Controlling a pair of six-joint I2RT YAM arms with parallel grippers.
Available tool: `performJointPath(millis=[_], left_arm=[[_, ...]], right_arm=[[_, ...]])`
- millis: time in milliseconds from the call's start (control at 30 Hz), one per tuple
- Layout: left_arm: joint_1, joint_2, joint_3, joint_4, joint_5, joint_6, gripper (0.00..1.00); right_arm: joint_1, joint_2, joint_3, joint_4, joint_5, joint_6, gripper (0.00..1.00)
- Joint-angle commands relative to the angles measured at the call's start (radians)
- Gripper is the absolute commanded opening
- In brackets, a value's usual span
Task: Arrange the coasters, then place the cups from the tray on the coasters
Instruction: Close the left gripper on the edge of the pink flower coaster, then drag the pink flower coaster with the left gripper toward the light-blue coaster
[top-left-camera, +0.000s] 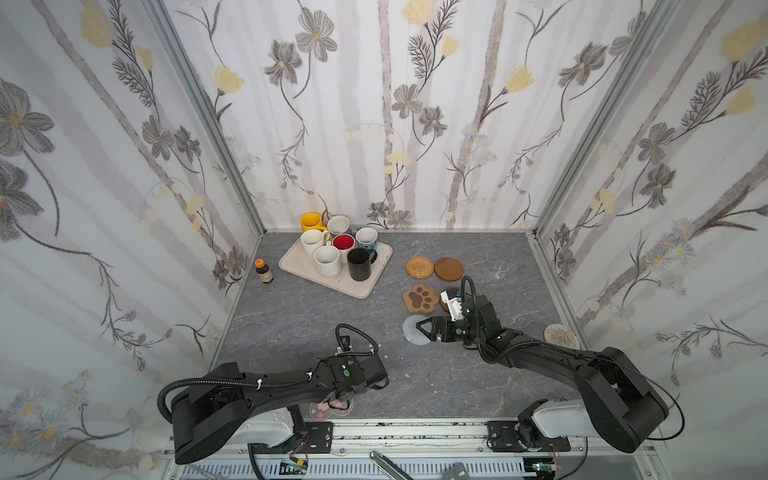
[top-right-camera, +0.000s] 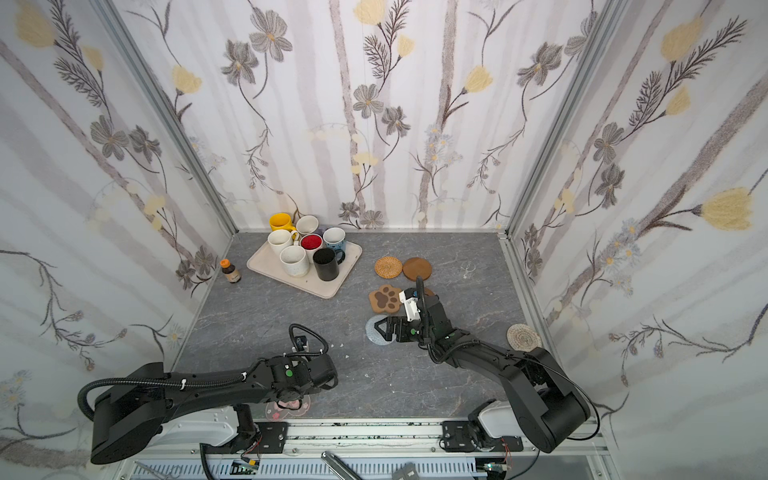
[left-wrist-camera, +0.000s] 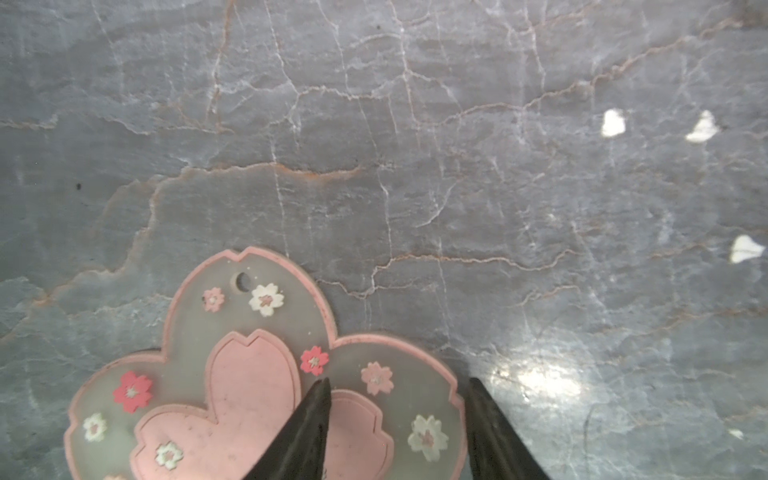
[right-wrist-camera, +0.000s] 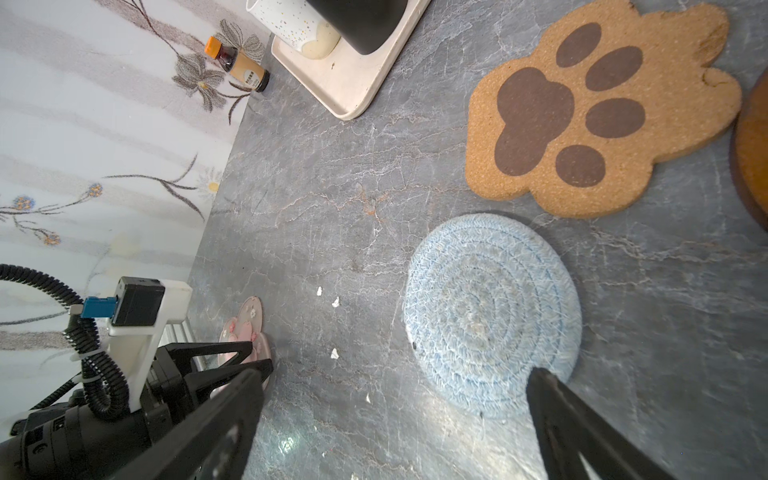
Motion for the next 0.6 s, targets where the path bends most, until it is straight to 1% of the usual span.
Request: performJointPath(millis=[0, 133, 200, 267, 300, 367, 467, 567], left_arm=[[0.001, 0.027, -0.047, 0.01, 0.231, -0.019, 0.42], [-0.003, 0.005, -0.051, 0.015, 0.232, -0.019, 0.31], [-0.003, -0.002, -0.051, 0.016, 0.229, -0.019, 0.27], [-0.002, -0.005, -0.049, 0.016, 0.226, -0.018, 0.21], [-0.003, -0.002, -0.046, 0.016, 0.222, -0.019, 0.16], [-0.003, 0.001, -0.035, 0.015, 0.212, -0.019, 0.0], [-0.002, 0.017, 0.011, 0.015, 0.193, -0.007, 0.0], [-0.003, 0.061, 0.086, 0.013, 0.173, 0.031, 0.0]], right_arm=[[-0.002, 0.006, 0.001, 0.034, 0.009, 0.0, 1.0], [-0.004, 0.01, 0.002, 0.036, 0.008, -0.001, 1.0], [-0.003, 0.012, 0.002, 0.036, 0.008, -0.001, 1.0], [-0.004, 0.015, 0.003, 0.036, 0.008, 0.0, 1.0], [-0.005, 0.016, 0.004, 0.036, 0.009, 0.0, 1.0], [-0.004, 0.017, 0.004, 0.037, 0.007, 0.001, 1.0], [-0.004, 0.019, 0.004, 0.037, 0.008, 0.002, 1.0], [-0.007, 0.019, 0.006, 0.036, 0.008, 0.004, 1.0]])
